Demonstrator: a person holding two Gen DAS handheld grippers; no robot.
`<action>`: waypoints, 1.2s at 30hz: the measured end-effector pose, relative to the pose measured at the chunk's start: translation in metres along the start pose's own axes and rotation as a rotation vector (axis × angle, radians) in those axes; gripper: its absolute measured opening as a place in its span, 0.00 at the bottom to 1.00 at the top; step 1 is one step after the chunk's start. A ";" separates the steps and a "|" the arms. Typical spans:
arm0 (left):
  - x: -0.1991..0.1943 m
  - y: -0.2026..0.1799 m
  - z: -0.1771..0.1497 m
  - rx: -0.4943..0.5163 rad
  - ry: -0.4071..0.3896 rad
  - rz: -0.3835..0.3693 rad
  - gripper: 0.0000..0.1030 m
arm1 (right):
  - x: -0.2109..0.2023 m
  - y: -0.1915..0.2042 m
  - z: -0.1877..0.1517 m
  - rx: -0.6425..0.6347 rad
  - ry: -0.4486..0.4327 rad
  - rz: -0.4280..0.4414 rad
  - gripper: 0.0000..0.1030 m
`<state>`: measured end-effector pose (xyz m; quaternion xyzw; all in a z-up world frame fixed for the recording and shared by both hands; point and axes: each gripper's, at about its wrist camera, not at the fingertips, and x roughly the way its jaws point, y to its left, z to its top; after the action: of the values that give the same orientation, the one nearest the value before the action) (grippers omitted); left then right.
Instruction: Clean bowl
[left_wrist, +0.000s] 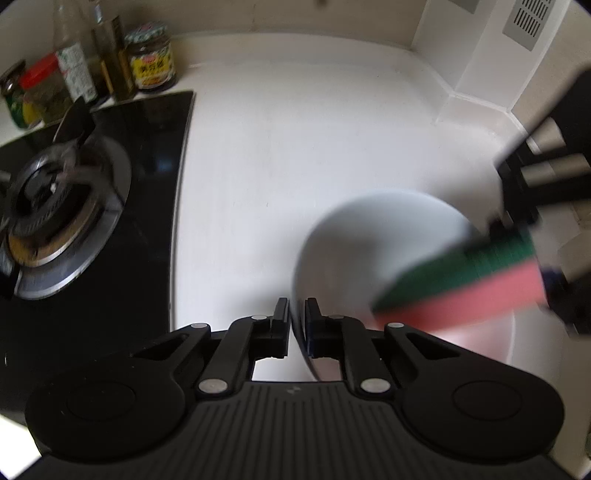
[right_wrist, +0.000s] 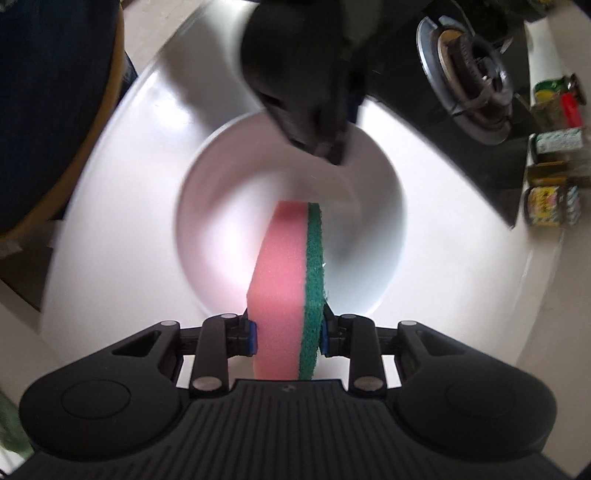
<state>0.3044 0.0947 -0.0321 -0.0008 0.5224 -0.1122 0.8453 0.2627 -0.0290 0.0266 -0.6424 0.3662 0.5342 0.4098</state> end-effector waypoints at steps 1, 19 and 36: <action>0.001 0.000 0.003 0.014 -0.006 -0.002 0.13 | -0.001 0.001 -0.001 0.017 -0.005 0.011 0.25; 0.019 0.003 0.031 0.077 0.053 -0.033 0.16 | -0.045 -0.010 -0.085 0.657 -0.392 0.081 0.25; -0.011 0.008 -0.023 -0.126 0.061 0.051 0.17 | 0.029 -0.015 0.013 -0.143 -0.039 -0.275 0.25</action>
<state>0.2810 0.1071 -0.0340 -0.0374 0.5538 -0.0577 0.8298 0.2761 -0.0121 -0.0016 -0.7035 0.2278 0.5100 0.4394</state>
